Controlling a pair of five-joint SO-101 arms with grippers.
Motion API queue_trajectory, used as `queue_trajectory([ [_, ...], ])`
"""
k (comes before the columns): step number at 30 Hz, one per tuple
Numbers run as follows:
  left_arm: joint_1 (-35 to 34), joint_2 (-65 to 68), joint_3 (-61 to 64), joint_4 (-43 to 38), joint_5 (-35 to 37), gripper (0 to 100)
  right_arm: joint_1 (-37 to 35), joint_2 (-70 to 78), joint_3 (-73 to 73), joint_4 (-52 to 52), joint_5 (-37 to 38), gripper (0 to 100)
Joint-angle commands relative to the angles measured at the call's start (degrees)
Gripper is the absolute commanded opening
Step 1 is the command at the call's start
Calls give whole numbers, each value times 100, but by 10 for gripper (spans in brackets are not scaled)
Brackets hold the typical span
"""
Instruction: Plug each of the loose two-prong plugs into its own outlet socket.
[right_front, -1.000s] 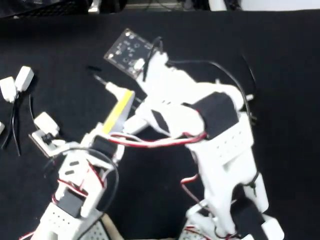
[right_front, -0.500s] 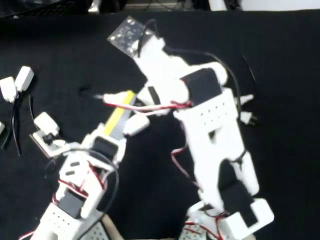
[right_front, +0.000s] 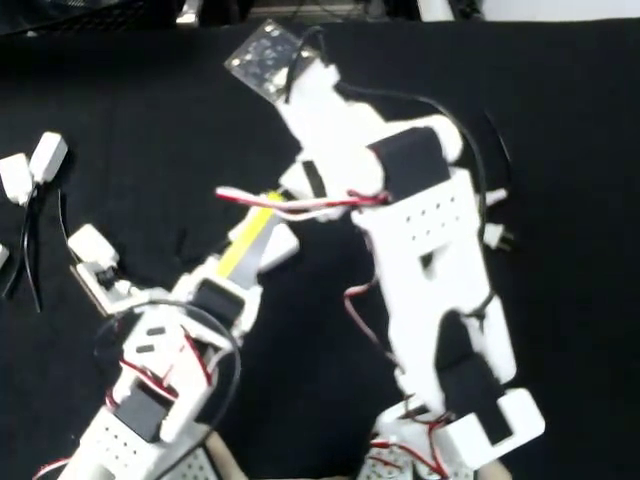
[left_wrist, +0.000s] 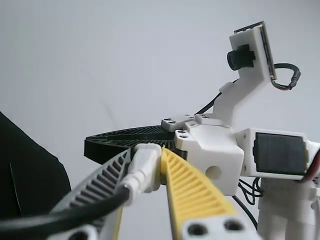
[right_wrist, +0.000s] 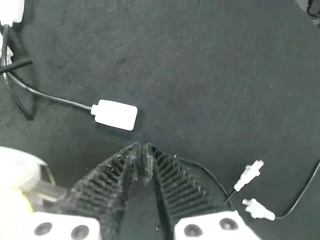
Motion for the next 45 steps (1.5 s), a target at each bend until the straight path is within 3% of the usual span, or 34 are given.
queue_trajectory([
  [1,-127,-9,75,79,26,30,290,-4,-374,185,35,12],
  [11,-1174,18,75,97,18,30,1679,-444,101,211,-308,12],
  [14,-1534,35,75,114,9,30,2040,-391,892,167,-316,12],
  [18,-1851,26,31,1020,-273,30,2338,-321,2659,-308,-404,12],
  [22,-1631,26,-382,2145,-1002,30,2497,-321,4259,-1415,-1020,12],
  [28,-1235,44,-1095,3692,-1644,30,2497,-321,5789,-2673,-1301,12],
  [37,-919,53,-1218,4624,-2418,30,2470,-321,7310,-5099,-1890,12],
  [45,-945,1037,-2466,5670,-2558,30,2470,-303,7565,-5688,-2171,12],
])
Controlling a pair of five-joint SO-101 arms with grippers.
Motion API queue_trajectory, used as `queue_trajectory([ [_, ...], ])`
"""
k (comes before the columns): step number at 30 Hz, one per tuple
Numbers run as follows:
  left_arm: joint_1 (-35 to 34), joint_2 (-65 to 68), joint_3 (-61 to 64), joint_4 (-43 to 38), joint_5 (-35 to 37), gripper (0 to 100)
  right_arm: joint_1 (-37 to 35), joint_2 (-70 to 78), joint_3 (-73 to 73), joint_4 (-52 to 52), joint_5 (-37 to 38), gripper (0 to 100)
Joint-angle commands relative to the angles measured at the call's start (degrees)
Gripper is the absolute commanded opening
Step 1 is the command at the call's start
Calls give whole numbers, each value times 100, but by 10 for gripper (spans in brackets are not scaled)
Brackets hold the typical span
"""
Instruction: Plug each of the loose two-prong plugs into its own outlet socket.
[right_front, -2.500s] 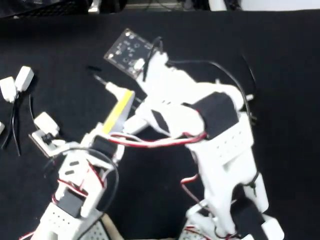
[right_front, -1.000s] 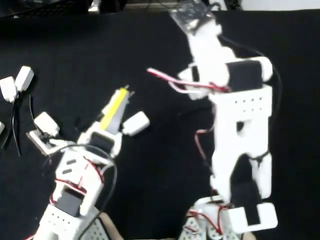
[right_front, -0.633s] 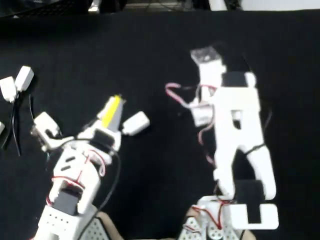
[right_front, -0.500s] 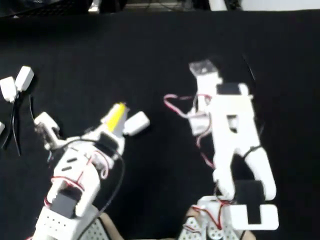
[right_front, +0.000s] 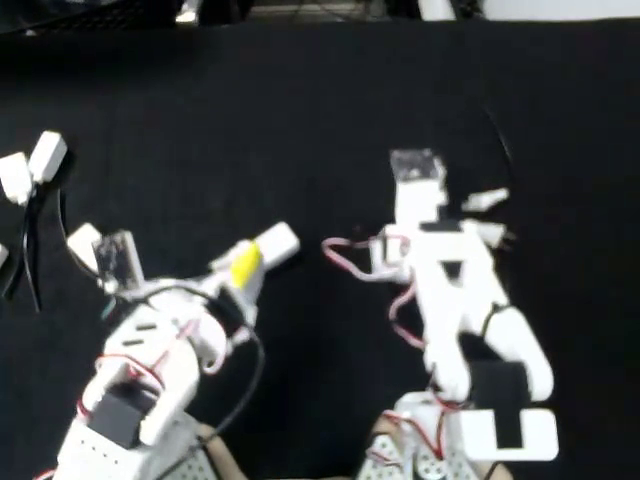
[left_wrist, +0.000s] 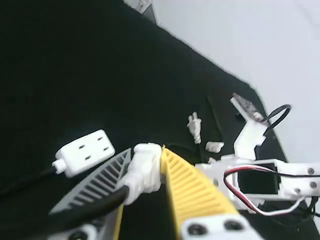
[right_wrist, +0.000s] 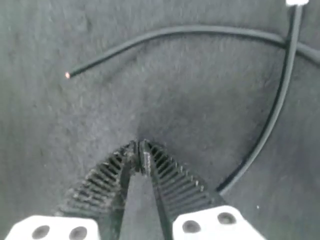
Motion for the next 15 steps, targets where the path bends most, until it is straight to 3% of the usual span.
queue_trajectory([
  [1,48,870,-1007,273,-62,30,53,-48,4,-114,-79,12],
  [15,-84,6066,-3442,316,466,29,53,-22,-4,-123,-79,12],
])
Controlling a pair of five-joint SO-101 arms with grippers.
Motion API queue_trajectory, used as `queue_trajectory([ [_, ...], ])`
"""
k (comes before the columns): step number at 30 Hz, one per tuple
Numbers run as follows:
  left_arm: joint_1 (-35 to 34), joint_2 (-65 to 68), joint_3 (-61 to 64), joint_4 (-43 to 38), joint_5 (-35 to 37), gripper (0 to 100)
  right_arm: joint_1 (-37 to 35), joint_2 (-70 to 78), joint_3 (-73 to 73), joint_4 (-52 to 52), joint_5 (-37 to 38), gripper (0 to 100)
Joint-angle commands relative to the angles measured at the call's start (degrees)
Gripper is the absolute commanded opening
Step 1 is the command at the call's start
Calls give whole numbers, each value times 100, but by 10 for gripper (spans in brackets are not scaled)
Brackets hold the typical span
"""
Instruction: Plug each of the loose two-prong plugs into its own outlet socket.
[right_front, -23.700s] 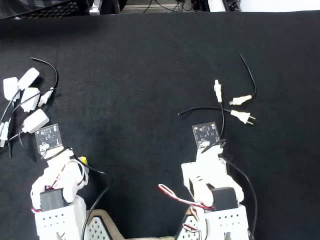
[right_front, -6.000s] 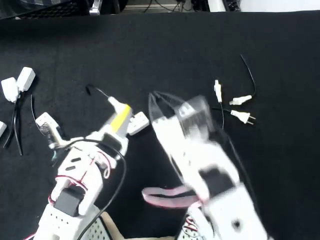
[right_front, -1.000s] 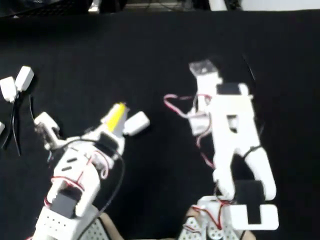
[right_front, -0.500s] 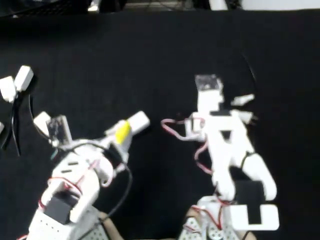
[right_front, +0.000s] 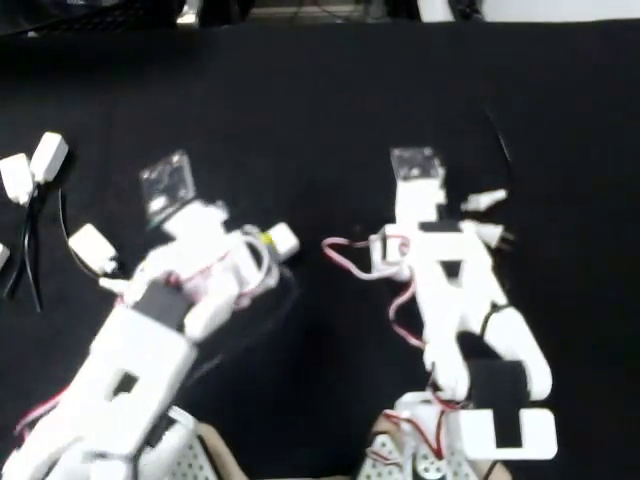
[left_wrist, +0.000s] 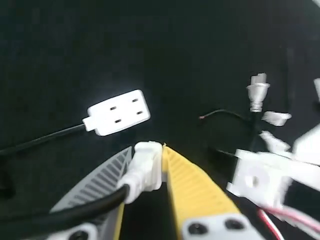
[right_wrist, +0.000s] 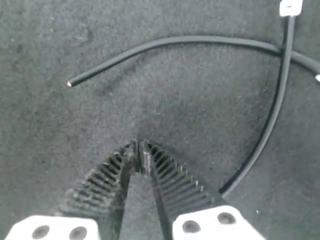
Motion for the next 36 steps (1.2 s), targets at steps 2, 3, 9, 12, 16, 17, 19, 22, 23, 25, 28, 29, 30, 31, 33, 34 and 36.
queue_trajectory([
  [2,-180,1240,-901,18,62,29,53,-22,-4,-88,-44,12],
  [3,-268,1363,-1077,53,53,29,53,-22,4,-149,-44,12],
  [9,-514,1600,-2000,431,-273,29,-88,-22,13,-185,-44,12],
  [12,-488,1785,-2290,607,-404,29,-88,-22,13,-185,-44,12],
  [16,-488,2321,-2730,853,-580,28,-88,-22,13,-167,-44,11],
  [17,-488,2514,-2862,949,-598,28,-88,-22,13,-167,-44,11],
  [19,-488,2963,-3187,1143,-589,28,-70,-22,22,-167,-44,11],
  [22,-488,3648,-3785,1407,-589,28,-62,-22,22,-149,-44,11],
  [23,-479,3842,-4013,1486,-589,28,-62,-22,22,-149,-44,11],
  [25,-400,4246,-4497,1679,-554,28,-62,-22,22,-141,-53,11],
  [28,-198,4730,-5112,2040,-545,28,-53,-66,92,-158,-53,11],
  [29,-101,4870,-5279,2136,-545,28,-53,-66,92,-158,-53,11],
  [30,-22,5011,-5429,2224,-536,28,-53,-66,84,-158,-53,11],
  [31,40,5134,-5569,2312,-527,28,-53,-66,84,-167,-53,11],
  [33,127,5380,-5833,2470,-413,28,-53,-66,84,-167,-53,11],
  [34,154,5486,-5930,2541,-387,28,-53,-66,84,-167,-53,11],
  [36,163,5697,-6062,2673,-334,28,-53,-66,84,-167,-53,11],
])
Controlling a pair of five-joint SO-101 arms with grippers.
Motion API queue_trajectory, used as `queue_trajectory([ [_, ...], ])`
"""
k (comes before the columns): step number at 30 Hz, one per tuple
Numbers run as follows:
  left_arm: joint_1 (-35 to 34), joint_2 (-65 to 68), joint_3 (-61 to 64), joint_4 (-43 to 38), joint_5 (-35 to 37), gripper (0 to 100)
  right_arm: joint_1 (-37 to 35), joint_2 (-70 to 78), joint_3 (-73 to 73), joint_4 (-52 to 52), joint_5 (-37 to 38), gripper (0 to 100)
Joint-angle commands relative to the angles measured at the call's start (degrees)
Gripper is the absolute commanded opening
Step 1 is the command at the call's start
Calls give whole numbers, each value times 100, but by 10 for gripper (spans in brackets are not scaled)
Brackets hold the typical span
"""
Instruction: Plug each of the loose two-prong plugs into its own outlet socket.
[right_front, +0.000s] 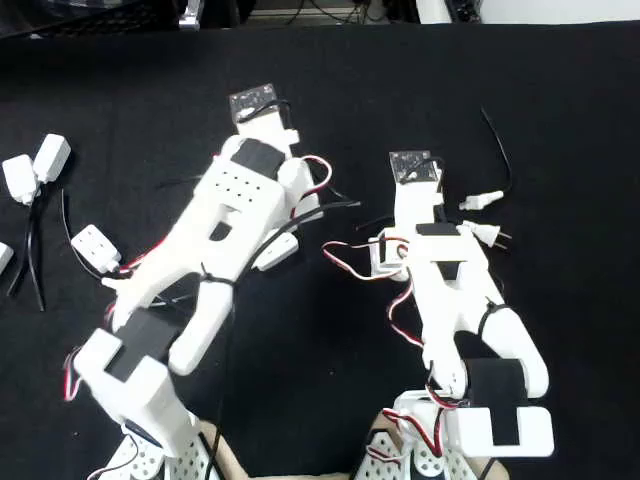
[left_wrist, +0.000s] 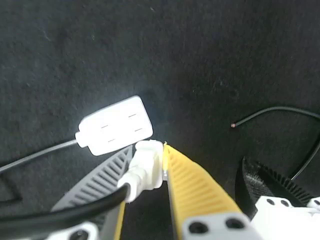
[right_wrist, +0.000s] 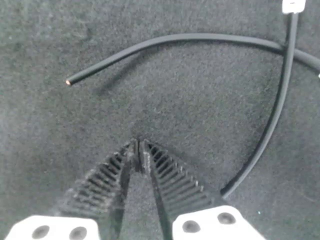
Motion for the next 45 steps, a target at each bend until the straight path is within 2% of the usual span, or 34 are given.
queue_trajectory([
  [1,84,167,-479,255,123,28,-53,-66,-22,-44,-53,11],
  [12,-163,299,-505,527,1081,27,-70,-66,-22,-62,-53,11],
  [16,-145,299,-532,510,1116,27,-88,-66,-22,-70,-53,11],
  [22,-303,360,-268,53,1116,26,-88,-57,-22,-70,-35,11],
  [34,-303,782,-277,18,1433,27,-62,-57,-40,-70,-44,11],
  [45,-286,853,-215,-466,1477,27,-88,-57,-31,-158,-44,11],
])
